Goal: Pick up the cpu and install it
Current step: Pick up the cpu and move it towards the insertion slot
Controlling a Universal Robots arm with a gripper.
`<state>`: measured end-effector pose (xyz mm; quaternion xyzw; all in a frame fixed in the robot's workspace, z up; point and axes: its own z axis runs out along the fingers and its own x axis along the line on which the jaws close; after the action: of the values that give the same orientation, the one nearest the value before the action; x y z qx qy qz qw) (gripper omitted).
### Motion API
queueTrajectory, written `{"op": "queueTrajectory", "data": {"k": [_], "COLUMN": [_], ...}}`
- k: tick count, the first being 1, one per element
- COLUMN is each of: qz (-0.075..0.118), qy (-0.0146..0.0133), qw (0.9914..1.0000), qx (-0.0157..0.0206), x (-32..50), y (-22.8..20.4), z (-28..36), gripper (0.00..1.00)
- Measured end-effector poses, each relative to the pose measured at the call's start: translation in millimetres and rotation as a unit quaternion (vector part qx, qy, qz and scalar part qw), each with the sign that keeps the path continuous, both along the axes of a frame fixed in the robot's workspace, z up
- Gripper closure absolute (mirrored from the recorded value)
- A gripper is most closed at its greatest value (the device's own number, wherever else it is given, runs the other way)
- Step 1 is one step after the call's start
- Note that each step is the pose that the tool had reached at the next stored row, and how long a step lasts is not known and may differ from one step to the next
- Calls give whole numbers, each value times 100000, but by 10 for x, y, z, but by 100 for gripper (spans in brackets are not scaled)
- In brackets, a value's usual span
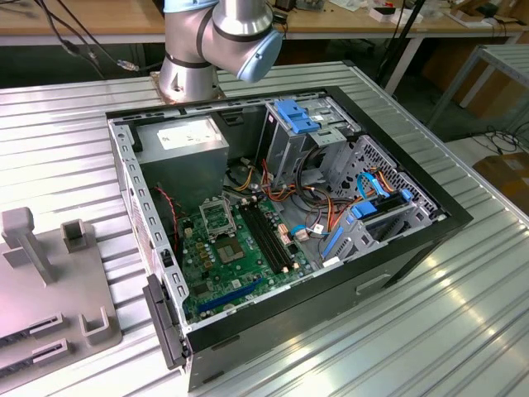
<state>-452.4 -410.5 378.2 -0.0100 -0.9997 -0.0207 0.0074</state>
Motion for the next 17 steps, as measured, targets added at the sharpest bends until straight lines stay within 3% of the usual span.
{"op": "queueTrajectory", "data": {"k": [8,10,17], "qz": [41,96,105], "qy": [-299,-674,-760], "qw": [100000,99998,99997], "qx": [-1,-1,-4], "x": [-2,-4,-4], "y": [0,0,0], "z": [0,0,0], "gripper": [52,52,52]}}
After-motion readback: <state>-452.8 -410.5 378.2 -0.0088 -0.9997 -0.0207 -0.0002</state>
